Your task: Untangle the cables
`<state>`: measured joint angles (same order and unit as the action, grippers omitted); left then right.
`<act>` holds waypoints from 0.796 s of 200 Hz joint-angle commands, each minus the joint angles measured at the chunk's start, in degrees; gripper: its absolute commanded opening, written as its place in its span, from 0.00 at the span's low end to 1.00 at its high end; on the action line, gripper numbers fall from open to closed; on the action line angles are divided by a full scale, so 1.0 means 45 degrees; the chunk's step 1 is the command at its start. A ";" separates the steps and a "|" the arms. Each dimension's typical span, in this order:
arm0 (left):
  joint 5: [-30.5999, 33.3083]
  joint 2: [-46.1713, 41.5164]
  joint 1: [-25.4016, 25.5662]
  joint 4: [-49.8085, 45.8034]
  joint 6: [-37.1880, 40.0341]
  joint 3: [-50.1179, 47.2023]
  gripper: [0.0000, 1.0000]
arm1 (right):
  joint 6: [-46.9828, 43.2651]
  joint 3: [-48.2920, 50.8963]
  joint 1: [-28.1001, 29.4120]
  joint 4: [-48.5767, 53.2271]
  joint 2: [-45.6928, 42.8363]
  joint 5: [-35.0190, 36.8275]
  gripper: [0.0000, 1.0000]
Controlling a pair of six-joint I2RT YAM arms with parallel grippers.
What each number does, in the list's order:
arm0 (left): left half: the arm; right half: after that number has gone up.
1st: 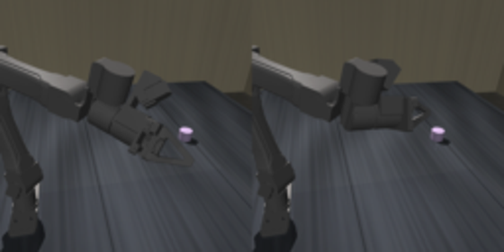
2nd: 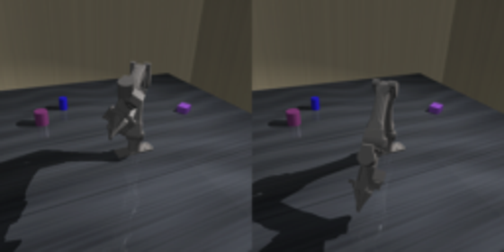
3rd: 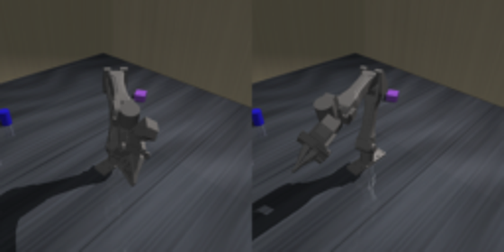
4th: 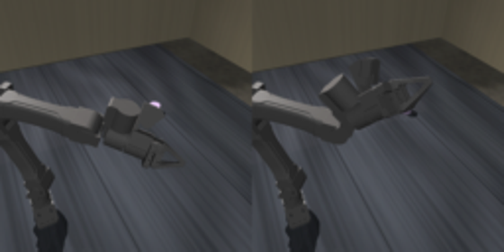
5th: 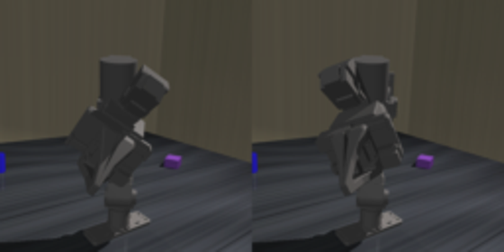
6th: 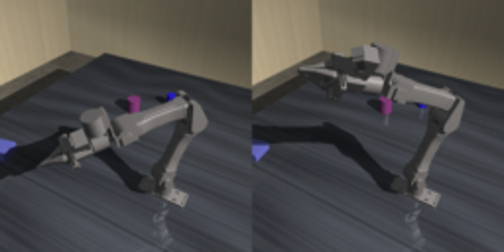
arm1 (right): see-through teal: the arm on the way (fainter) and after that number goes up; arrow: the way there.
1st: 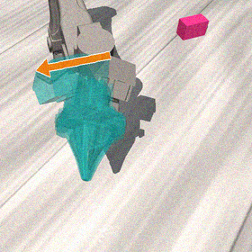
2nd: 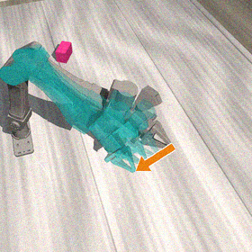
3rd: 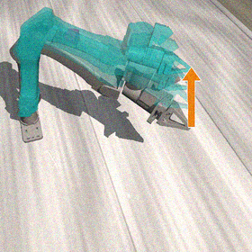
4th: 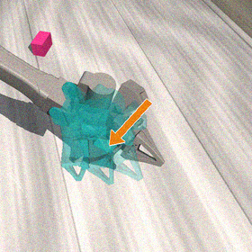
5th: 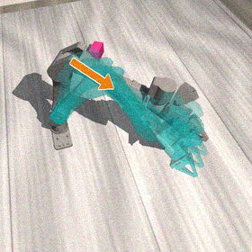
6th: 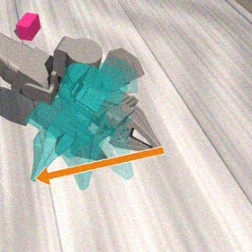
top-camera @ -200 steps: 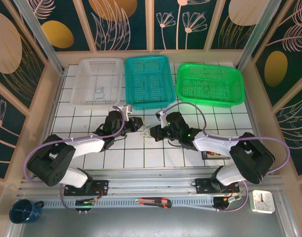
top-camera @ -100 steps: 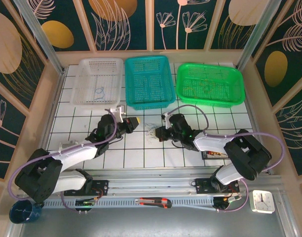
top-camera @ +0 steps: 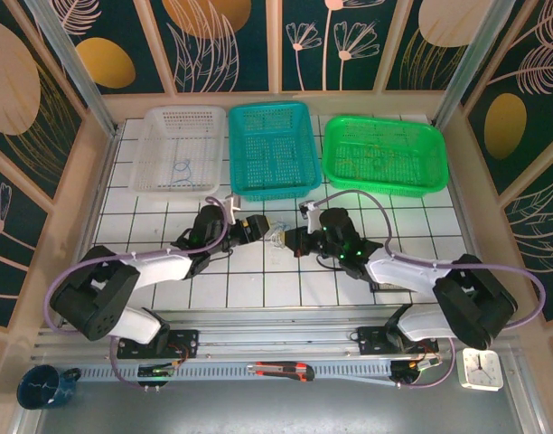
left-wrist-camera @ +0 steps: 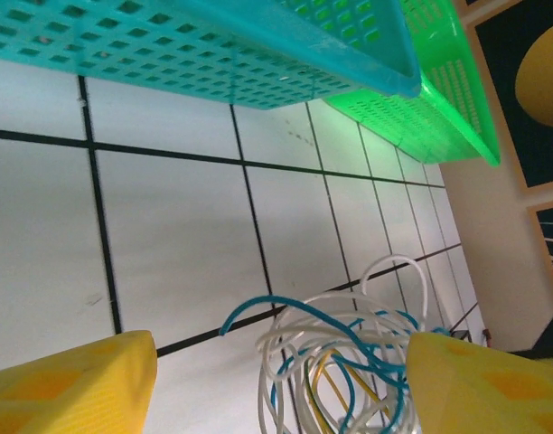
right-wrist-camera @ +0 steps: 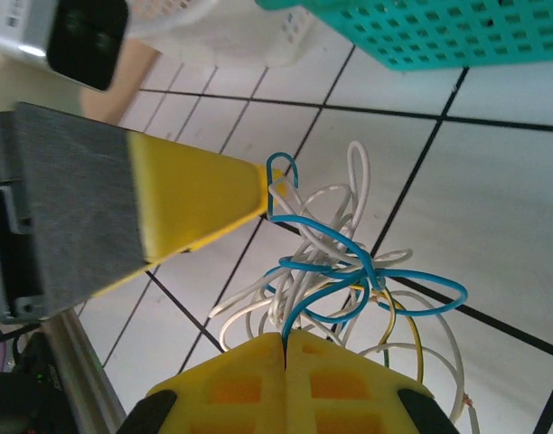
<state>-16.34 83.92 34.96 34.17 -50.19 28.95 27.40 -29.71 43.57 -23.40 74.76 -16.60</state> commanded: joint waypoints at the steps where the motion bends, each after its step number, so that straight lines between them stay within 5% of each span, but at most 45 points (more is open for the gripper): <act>1: -0.0259 0.0293 0.0102 0.0916 -0.0401 0.0624 0.72 | 0.0069 -0.0330 -0.0019 -0.0135 -0.0417 -0.0158 0.00; 90: 0.0154 0.0785 0.0128 0.1932 -0.1023 0.0740 0.55 | -0.0034 -0.0273 -0.0015 0.0013 -0.0666 -0.0275 0.00; 159: -0.0003 0.1107 0.0133 0.2381 -0.1052 0.0774 0.13 | -0.0129 -0.0282 -0.0044 0.0056 -0.0462 -0.0204 0.00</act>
<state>-16.08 88.18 35.27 41.60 -55.00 31.27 27.35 -29.74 43.57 -22.92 73.10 -17.04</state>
